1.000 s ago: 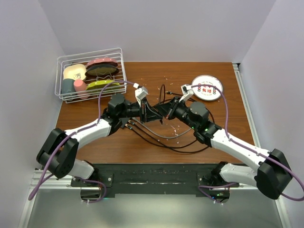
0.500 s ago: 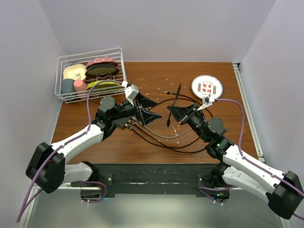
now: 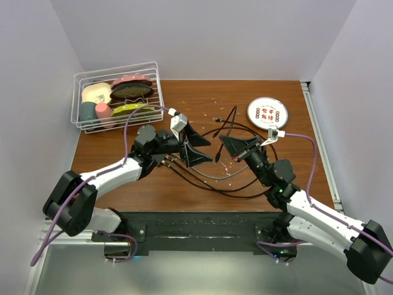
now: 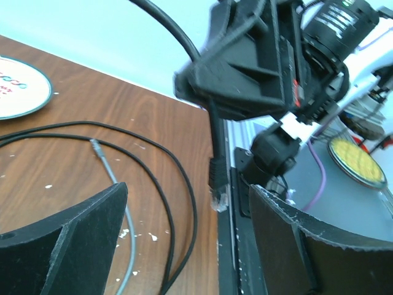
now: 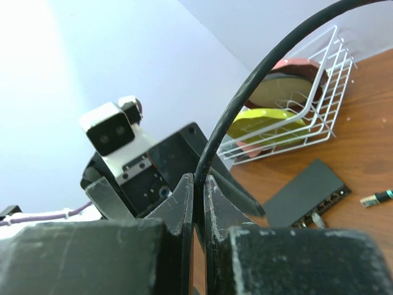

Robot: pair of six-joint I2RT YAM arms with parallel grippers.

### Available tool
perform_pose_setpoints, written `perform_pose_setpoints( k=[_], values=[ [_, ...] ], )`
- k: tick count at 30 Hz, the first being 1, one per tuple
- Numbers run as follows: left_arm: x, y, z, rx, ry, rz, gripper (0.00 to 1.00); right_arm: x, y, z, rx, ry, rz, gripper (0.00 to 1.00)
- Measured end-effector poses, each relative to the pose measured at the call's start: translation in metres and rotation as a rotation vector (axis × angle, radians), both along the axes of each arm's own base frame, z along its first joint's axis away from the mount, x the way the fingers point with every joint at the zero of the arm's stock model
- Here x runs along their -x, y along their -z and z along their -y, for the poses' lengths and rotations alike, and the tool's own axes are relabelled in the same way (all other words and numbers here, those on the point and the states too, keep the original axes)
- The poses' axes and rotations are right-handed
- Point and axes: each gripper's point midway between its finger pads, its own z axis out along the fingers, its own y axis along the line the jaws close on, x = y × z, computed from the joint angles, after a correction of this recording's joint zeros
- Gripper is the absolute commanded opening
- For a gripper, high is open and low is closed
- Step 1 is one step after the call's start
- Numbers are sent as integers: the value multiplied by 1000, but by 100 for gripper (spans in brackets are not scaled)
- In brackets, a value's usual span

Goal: Insert the plug into the switch port

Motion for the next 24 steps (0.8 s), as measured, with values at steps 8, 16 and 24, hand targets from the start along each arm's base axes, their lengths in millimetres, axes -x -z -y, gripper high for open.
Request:
perform_pose_setpoints(
  k=[8,16,24],
  values=[
    [18,3,16,-27,81,18,70,-3,-13,9,-68,39,15,0],
    [18,4,29,-62,83,34,47,-9,-7,12,-85,69,-32,0],
    [17,14,44,-109,107,20,20,-13,-2,16,-98,92,-68,0]
  ],
)
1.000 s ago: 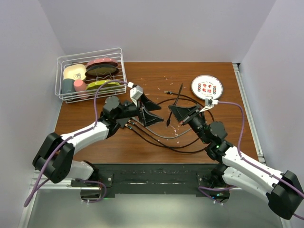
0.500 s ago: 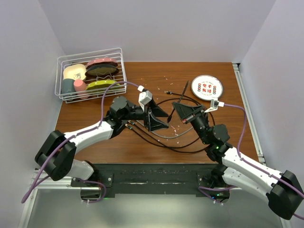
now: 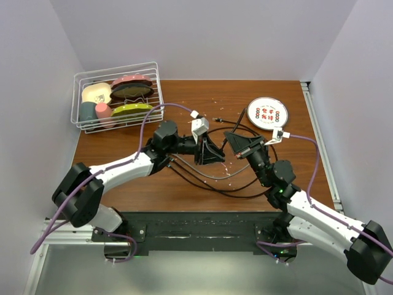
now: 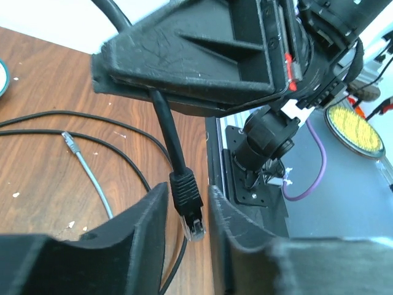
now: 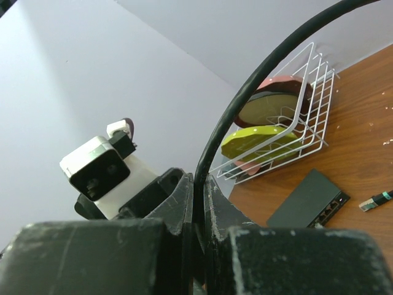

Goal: Insert the plug into the switch port

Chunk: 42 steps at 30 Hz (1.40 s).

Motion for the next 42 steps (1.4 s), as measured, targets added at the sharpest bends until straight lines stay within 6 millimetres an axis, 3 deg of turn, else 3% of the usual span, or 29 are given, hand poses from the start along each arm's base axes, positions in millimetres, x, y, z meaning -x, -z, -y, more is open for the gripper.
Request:
perform_pose_setpoints(
  k=[1,5,7,8,11,14,18,21,27,35,42],
  values=[
    [0,2,3,-10,8,0,0,0,0,0,-3,1,0,0],
    [-2,6,9,-35,14,0,0,1,-1,2,-3,5,-2,0],
    [-3,8,9,-49,8,8,0,1,1,3,16,10,-6,9],
    [-5,10,9,-61,1,11,0,1,2,3,27,11,-8,25],
    [-11,20,4,-124,-42,23,0,-3,5,-2,142,14,-28,44],
    [-18,26,-3,-184,-92,43,0,-4,-5,-8,283,-3,-17,57],
    [-25,30,-14,-251,-144,74,0,2,-8,-12,462,-44,27,89],
    [-26,40,-24,-309,-165,71,0,7,1,-14,617,-88,53,98],
    [-31,54,-42,-396,-218,59,0,4,5,-20,855,-157,68,99],
    [-24,39,-54,-389,-209,105,0,16,42,-19,1063,-289,83,98],
    [-3,36,-54,-388,-99,88,0,37,26,-30,1043,-395,229,98]
  ],
)
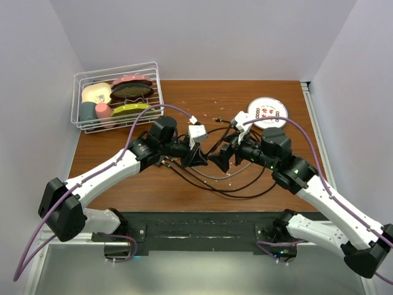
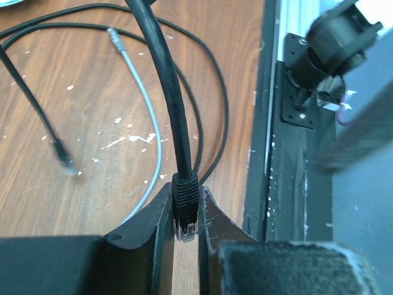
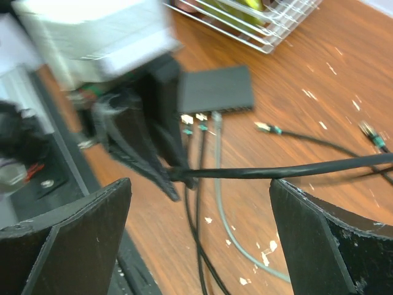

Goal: Insert the plug into the switch port

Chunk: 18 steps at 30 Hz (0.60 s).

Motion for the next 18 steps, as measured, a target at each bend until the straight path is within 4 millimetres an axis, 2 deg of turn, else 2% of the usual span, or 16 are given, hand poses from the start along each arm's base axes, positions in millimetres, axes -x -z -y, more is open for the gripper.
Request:
perform_pose_setpoints(
  k=[3,5,7,11,18],
  values=[
    [4,-4,1,5,30,-2,0,13,-14,-6,-37,-85,40,98],
    [6,-5,2,9,43,-5,0,19,-18,-9,-48,-124,53,93],
    [8,-4,1,7,51,-14,0,22,-17,-13,-46,-160,54,85],
    [10,1,-1,-12,47,-33,0,29,-9,-21,-37,-231,28,83],
    [-5,4,-7,-51,-49,-7,0,32,-6,-27,1,-282,-30,91]
  ],
)
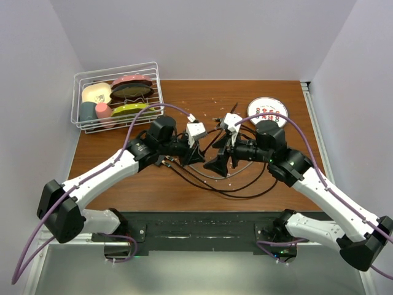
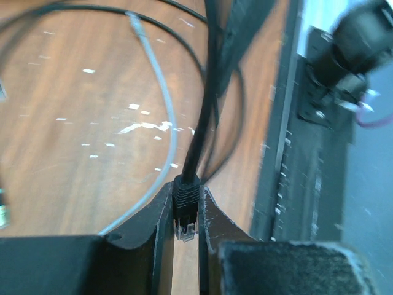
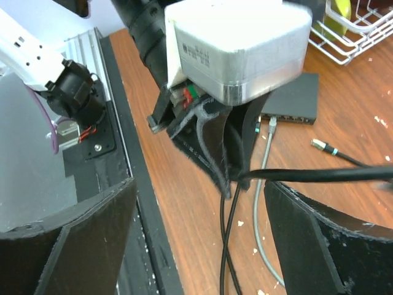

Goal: Insert the plug into the switch port

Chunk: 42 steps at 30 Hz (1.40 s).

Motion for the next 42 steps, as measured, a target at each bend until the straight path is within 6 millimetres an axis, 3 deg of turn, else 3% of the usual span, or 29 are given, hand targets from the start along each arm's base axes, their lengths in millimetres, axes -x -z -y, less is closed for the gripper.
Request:
perform_pose_setpoints(
  k=[4,8,11,15,21,26,29,32,36,42],
  values=[
    [-19,-23,-12,25,-123,87,0,2,8,0,35,-4,-43,98],
    [-36,-60,-37,87,-289,177,0,6,23,1,94,-7,-119,98],
    [-43,-78,-50,125,-352,210,0,7,30,0,127,-18,-157,99],
    [-45,-64,-45,102,-321,163,0,17,26,0,112,-61,-165,99],
    [-33,-17,-27,22,-186,15,0,33,-20,4,-11,-116,-23,99],
    [-10,-17,-16,46,-63,-20,0,30,-46,-3,-73,-148,61,99],
    [1,-19,-12,66,-2,-31,0,22,-42,-15,-70,-176,50,99],
    [7,-21,-10,78,33,-37,0,15,-26,-25,-43,-188,9,98],
    [12,-23,-8,90,67,-39,0,12,-13,-29,-24,-188,-17,97],
    [18,-34,-10,115,90,-16,0,9,-8,-30,-5,-179,-13,79]
  ],
)
